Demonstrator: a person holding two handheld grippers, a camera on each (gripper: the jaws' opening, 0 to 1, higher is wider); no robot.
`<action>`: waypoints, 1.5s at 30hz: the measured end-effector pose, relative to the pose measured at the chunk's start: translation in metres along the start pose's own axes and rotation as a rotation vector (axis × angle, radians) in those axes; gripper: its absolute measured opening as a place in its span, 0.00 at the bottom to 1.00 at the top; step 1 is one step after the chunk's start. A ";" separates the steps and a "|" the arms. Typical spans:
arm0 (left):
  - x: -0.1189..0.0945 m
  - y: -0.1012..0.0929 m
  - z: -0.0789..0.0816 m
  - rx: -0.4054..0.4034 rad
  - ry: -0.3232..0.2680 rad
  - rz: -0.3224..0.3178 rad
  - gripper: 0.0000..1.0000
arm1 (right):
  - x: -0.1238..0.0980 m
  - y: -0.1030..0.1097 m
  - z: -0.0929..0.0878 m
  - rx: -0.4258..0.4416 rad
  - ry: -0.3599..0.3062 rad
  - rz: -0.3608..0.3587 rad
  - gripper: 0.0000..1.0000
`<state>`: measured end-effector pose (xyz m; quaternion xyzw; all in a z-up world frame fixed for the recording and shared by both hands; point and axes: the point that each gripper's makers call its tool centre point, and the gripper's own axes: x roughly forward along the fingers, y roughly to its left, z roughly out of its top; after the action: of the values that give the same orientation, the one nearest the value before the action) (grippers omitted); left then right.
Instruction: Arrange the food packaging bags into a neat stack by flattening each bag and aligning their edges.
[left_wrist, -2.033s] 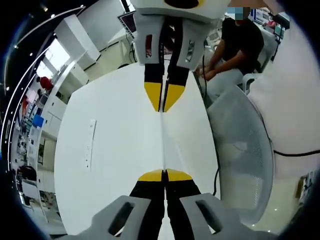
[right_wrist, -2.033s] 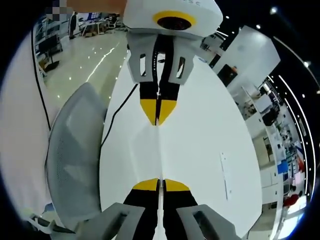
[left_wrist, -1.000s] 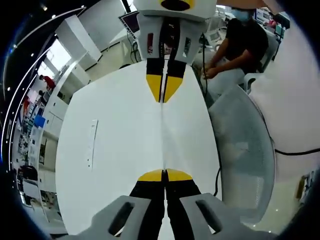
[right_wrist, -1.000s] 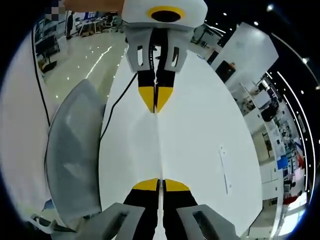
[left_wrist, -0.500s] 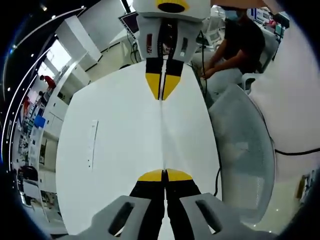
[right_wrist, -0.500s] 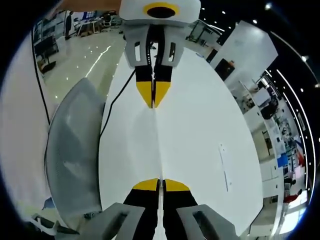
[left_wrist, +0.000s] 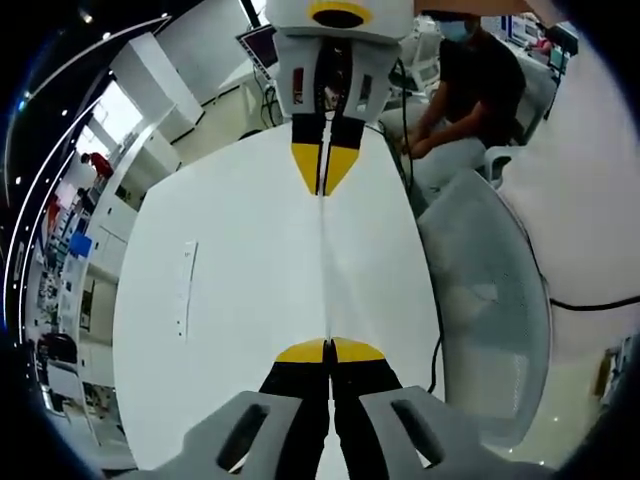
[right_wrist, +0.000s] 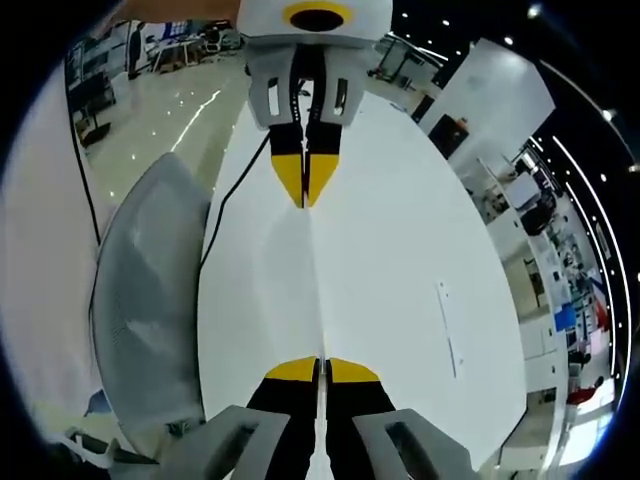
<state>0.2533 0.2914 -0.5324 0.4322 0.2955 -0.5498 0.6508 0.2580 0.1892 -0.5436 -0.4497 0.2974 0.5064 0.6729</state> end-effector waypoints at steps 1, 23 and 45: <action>0.000 0.000 0.000 0.001 0.002 0.002 0.00 | 0.000 0.000 -0.002 -0.002 0.006 -0.002 0.00; -0.001 0.000 0.002 0.011 -0.012 0.013 0.00 | -0.002 0.001 -0.006 0.008 0.009 0.002 0.00; 0.002 -0.001 0.002 0.016 -0.014 0.010 0.00 | -0.002 0.004 -0.010 0.025 0.010 0.016 0.00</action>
<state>0.2526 0.2885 -0.5328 0.4351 0.2841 -0.5519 0.6522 0.2544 0.1801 -0.5473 -0.4415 0.3107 0.5056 0.6730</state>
